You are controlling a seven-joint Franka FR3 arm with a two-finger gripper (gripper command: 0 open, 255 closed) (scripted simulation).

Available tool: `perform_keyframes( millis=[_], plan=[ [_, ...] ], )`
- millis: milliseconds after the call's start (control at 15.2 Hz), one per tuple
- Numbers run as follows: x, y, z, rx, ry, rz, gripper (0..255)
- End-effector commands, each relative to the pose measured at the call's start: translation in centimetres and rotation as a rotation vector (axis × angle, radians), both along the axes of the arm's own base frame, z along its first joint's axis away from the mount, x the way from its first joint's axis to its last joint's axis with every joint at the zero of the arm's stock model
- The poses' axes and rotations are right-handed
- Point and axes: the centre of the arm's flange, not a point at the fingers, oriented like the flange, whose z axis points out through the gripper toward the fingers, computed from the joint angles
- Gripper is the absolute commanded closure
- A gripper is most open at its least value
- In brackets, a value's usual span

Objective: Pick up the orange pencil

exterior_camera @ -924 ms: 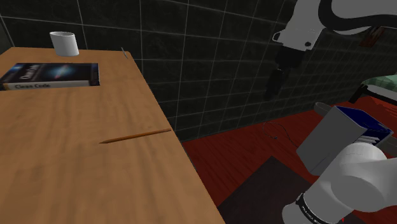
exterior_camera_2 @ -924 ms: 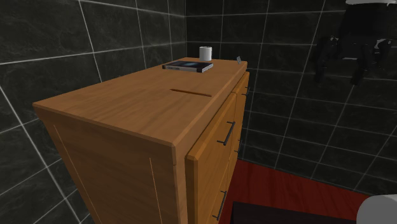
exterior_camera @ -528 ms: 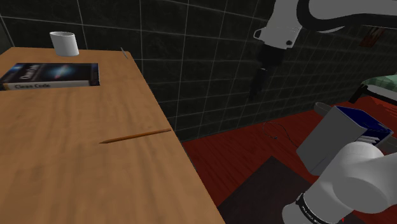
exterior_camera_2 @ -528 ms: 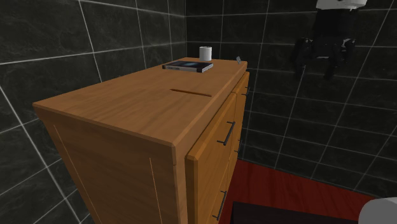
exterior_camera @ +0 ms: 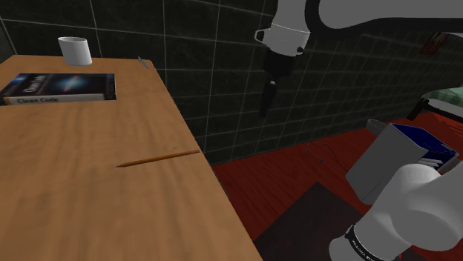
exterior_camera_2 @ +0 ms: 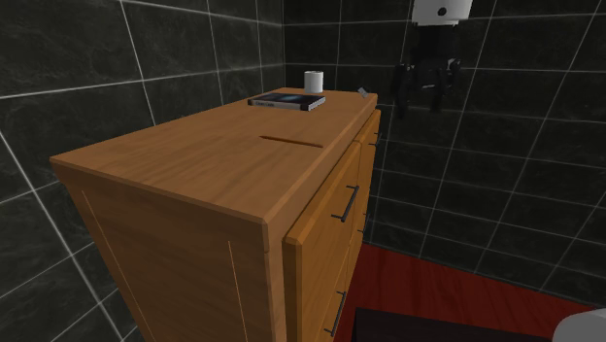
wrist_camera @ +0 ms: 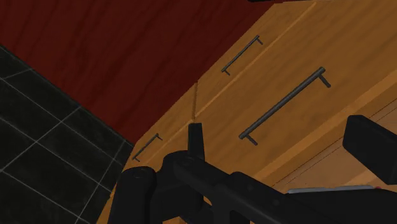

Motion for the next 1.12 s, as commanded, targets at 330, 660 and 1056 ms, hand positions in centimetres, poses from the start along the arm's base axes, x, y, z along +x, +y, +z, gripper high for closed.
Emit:
perform_keyframes(
  millis=[330, 660, 1056],
  plan=[
    [2.7, 9.1, -0.8, -0.051, -0.04, 0.251, 0],
    [3.1, 15.8, -1.8, -0.088, -0.068, 0.429, 0],
    [2.1, 23.7, -3.3, -0.133, -0.102, 0.642, 0]
  ],
)
